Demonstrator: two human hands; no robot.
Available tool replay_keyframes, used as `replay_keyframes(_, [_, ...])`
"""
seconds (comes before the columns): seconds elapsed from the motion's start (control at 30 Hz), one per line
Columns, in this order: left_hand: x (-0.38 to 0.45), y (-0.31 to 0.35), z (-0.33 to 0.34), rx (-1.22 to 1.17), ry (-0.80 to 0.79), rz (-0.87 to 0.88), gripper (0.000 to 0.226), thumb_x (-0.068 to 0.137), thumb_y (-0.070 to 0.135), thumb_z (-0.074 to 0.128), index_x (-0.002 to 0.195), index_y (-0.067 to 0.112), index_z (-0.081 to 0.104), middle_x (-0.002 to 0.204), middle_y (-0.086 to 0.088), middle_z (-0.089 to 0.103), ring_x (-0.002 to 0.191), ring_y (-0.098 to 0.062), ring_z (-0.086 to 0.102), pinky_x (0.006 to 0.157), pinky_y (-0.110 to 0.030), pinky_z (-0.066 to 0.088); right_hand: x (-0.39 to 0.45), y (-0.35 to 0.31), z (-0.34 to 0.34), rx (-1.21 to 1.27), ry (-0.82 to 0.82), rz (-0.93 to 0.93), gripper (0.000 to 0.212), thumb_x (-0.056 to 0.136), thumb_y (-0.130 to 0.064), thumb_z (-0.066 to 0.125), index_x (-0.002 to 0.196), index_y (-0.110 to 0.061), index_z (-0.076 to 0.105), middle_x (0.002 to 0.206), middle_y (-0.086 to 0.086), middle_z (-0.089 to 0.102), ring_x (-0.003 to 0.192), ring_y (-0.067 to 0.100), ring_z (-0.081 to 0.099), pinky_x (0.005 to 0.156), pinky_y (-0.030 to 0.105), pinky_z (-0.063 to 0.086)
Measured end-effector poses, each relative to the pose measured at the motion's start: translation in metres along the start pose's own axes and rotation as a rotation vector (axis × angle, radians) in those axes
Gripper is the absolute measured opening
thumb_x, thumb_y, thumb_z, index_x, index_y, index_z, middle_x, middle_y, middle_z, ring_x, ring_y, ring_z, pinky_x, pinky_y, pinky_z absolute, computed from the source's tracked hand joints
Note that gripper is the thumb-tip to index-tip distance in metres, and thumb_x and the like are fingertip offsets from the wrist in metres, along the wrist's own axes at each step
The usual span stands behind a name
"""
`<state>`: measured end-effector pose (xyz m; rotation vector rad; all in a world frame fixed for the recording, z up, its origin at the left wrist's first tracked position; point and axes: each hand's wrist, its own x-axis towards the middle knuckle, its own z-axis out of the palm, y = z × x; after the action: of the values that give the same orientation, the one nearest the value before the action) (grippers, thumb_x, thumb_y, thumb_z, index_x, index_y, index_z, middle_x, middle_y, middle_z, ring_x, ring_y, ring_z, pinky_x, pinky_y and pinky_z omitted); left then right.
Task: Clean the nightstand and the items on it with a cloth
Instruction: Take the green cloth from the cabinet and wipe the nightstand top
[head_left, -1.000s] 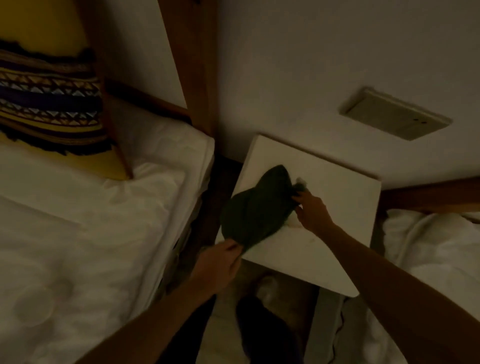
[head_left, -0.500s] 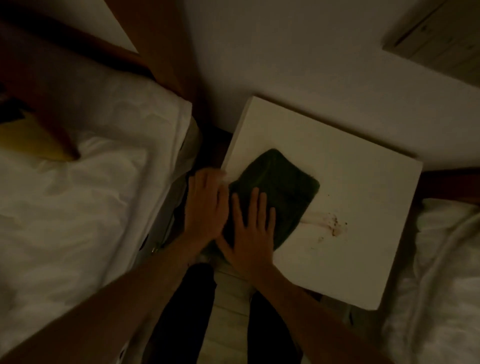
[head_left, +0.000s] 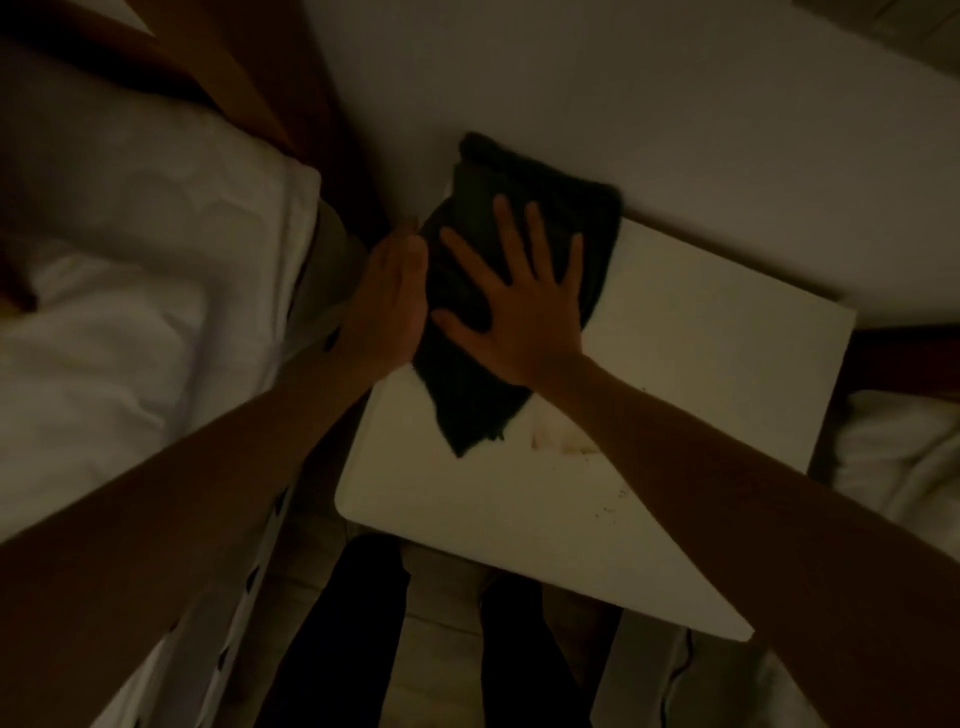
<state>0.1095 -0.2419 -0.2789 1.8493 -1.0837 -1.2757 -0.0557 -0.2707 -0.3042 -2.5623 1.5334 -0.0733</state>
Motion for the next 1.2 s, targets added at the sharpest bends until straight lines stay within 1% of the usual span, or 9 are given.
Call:
replay_keyframes(0.07, [-0.016, -0.008, 0.008, 0.203, -0.018, 0.106, 0.055, 0.108, 0.036, 0.020, 0.158, 0.013, 0.020, 0.164, -0.007, 0.023, 0.150, -0.020, 0.022, 0.121, -0.016, 0.010, -0.006, 0.013, -0.003, -0.018, 0.016, 0.134, 0.078, 0.089, -0.084, 0.026, 0.157, -0.046, 0.020, 0.169, 0.008, 0.015, 0.154, 0.038, 0.011, 0.118, 0.069, 0.007])
replay_keyframes(0.2, [-0.033, -0.026, 0.018, 0.384, -0.038, 0.230, 0.052, 0.107, 0.042, 0.016, 0.158, 0.033, 0.011, 0.168, 0.000, 0.004, 0.152, -0.012, 0.008, 0.121, -0.024, 0.012, -0.058, 0.016, -0.001, -0.019, 0.047, 0.504, 0.079, 0.091, -0.082, 0.024, 0.159, -0.043, 0.014, 0.169, 0.009, 0.012, 0.155, 0.038, 0.010, 0.117, 0.069, 0.010])
replay_keyframes(0.27, [-0.034, -0.029, 0.018, 0.405, -0.042, 0.259, 0.053, 0.106, 0.047, 0.014, 0.158, 0.036, 0.009, 0.168, 0.003, 0.002, 0.149, -0.005, 0.006, 0.117, -0.015, 0.007, -0.100, -0.003, 0.002, 0.010, 0.041, 0.632, 0.079, 0.091, -0.081, 0.025, 0.159, -0.042, 0.012, 0.170, 0.010, 0.007, 0.155, 0.038, 0.005, 0.117, 0.070, 0.009])
replay_keyframes(0.43, [-0.036, -0.023, 0.021, 0.442, 0.007, 0.214, 0.056, 0.104, 0.048, 0.017, 0.158, 0.037, 0.008, 0.168, 0.006, 0.001, 0.150, -0.018, 0.018, 0.114, -0.031, 0.022, -0.189, -0.059, 0.008, 0.059, -0.069, 0.277, 0.082, 0.088, -0.080, 0.039, 0.158, -0.042, 0.019, 0.170, 0.010, 0.006, 0.155, 0.041, 0.004, 0.116, 0.073, 0.000])
replay_keyframes(0.6, [-0.038, -0.022, 0.022, 0.450, -0.045, 0.317, 0.064, 0.102, 0.049, 0.019, 0.160, 0.023, 0.010, 0.168, 0.000, -0.001, 0.154, -0.021, 0.004, 0.125, -0.044, 0.011, -0.147, -0.039, 0.008, 0.163, -0.006, -0.006, 0.074, 0.089, -0.077, 0.044, 0.154, -0.047, 0.030, 0.169, 0.000, 0.016, 0.156, 0.031, 0.011, 0.116, 0.071, 0.005])
replay_keyframes(0.7, [-0.040, -0.023, 0.024, 0.437, -0.038, 0.326, 0.065, 0.102, 0.052, 0.017, 0.159, 0.020, 0.013, 0.168, 0.000, 0.001, 0.155, -0.020, 0.001, 0.125, -0.048, 0.013, -0.084, -0.003, 0.005, 0.115, 0.035, -0.024, 0.067, 0.092, -0.074, 0.040, 0.153, -0.047, 0.034, 0.168, -0.002, 0.020, 0.156, 0.027, 0.012, 0.118, 0.068, 0.007])
replay_keyframes(0.83, [-0.044, -0.024, 0.029, 0.734, 0.029, 0.343, 0.065, 0.103, 0.045, 0.017, 0.159, 0.014, 0.008, 0.168, -0.008, 0.002, 0.154, -0.027, 0.001, 0.124, -0.048, 0.015, -0.036, 0.047, -0.004, 0.019, 0.046, 0.158, 0.065, 0.094, -0.075, 0.031, 0.154, -0.050, 0.026, 0.167, -0.003, 0.021, 0.155, 0.027, 0.014, 0.121, 0.061, 0.007])
replay_keyframes(1.03, [-0.040, -0.024, 0.033, 0.927, 0.033, 0.382, 0.066, 0.103, 0.036, 0.027, 0.158, 0.008, 0.003, 0.167, -0.010, 0.003, 0.154, -0.027, 0.001, 0.124, -0.051, 0.011, -0.124, 0.048, -0.005, 0.002, 0.058, 0.590, 0.066, 0.097, -0.073, 0.027, 0.156, -0.045, 0.024, 0.170, 0.003, 0.012, 0.156, 0.032, 0.007, 0.121, 0.062, 0.010])
replay_keyframes(1.2, [-0.037, -0.022, 0.034, 0.880, 0.015, 0.436, 0.064, 0.104, 0.031, 0.028, 0.158, 0.004, 0.007, 0.167, -0.012, 0.005, 0.154, -0.026, 0.000, 0.124, -0.048, 0.017, -0.200, -0.043, 0.009, 0.133, -0.042, 0.116, 0.068, 0.092, -0.073, 0.043, 0.153, -0.046, 0.032, 0.170, 0.005, 0.011, 0.155, 0.037, 0.008, 0.117, 0.070, 0.009])
